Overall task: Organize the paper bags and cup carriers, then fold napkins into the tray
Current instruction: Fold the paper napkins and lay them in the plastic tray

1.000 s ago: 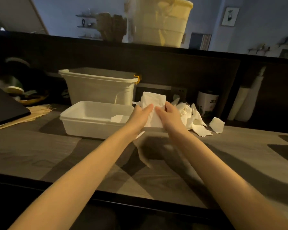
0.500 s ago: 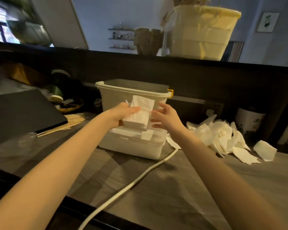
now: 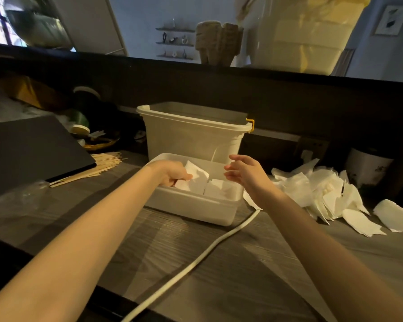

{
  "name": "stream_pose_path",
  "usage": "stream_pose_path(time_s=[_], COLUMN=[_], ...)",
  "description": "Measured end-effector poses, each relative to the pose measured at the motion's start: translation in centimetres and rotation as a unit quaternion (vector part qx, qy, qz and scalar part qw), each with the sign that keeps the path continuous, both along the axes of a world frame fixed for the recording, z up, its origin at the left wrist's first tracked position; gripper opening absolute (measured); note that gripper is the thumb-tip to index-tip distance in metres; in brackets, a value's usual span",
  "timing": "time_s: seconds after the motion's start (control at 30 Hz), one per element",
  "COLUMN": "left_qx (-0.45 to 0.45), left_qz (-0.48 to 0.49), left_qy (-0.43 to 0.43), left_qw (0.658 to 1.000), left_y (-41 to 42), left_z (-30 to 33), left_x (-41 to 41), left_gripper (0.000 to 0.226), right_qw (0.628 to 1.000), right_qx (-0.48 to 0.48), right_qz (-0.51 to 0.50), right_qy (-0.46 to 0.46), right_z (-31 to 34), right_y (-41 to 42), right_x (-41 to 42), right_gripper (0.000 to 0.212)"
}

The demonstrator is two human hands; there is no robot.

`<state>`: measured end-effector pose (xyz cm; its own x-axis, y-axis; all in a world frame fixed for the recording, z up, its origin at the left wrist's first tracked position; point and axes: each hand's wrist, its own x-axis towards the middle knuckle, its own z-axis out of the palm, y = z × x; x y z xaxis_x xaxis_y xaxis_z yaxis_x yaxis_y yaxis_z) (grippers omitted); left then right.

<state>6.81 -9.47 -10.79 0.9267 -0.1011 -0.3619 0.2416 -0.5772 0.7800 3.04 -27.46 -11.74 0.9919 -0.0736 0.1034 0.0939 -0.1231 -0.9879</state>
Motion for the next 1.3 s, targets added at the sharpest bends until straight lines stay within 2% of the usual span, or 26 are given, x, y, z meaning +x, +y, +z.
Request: stream_pose_path(time_s=[0.1, 0.23, 0.57, 0.67, 0.7, 0.77, 0.83, 0.97, 1.17, 1.3], left_qx=[0.051, 0.123, 0.155, 0.158, 0.151, 0.078, -0.008, -0.095, -0.142, -0.165], left_qz=[-0.023, -0.037, -0.067, -0.045, -0.036, -0.031, -0.043, -0.065, -0.112, -0.134], left_qy=[-0.006, -0.029, -0.045, -0.106, -0.146, -0.211, -0.240, -0.273, -0.276, -0.274], left_qw=[0.998, 0.991, 0.985, 0.981, 0.977, 0.974, 0.970, 0.955, 0.944, 0.938], left_y=[-0.1, 0.6, 0.3, -0.4, -0.8, -1.9, -3.3, -7.3, -13.6, -16.9], left_z=[-0.4, 0.4, 0.4, 1.1, 1.5, 2.3, 3.1, 4.0, 3.0, 1.4], left_x=[0.2, 0.3, -0.1, -0.6, -0.8, -1.2, -1.8, -3.5, -5.5, -5.7], left_gripper=[0.047, 0.062, 0.052, 0.045, 0.041, 0.031, 0.025, 0.016, 0.020, 0.020], right_qw=[1.000, 1.000, 1.000, 0.999, 0.999, 0.999, 0.999, 0.998, 0.990, 0.970], right_qx=[-0.010, -0.021, 0.004, 0.036, 0.039, 0.034, 0.013, -0.037, -0.085, -0.156], right_qz=[0.005, 0.014, 0.017, 0.032, 0.038, 0.038, 0.030, 0.008, -0.089, -0.162], right_qy=[-0.005, -0.008, -0.009, -0.005, -0.005, -0.007, -0.023, -0.047, -0.069, -0.093], right_z=[-0.1, -0.1, 0.0, 0.5, 0.8, 1.5, 2.3, 3.7, 3.6, 2.0], right_y=[0.0, -0.1, 0.2, -0.2, -0.5, -1.1, -2.1, -5.4, -11.2, -14.9], right_x=[0.0, -0.1, -0.3, -0.8, -1.0, -1.5, -2.1, -3.8, -5.6, -6.3], right_gripper=[0.029, 0.028, 0.028, 0.027, 0.027, 0.026, 0.025, 0.023, 0.020, 0.022])
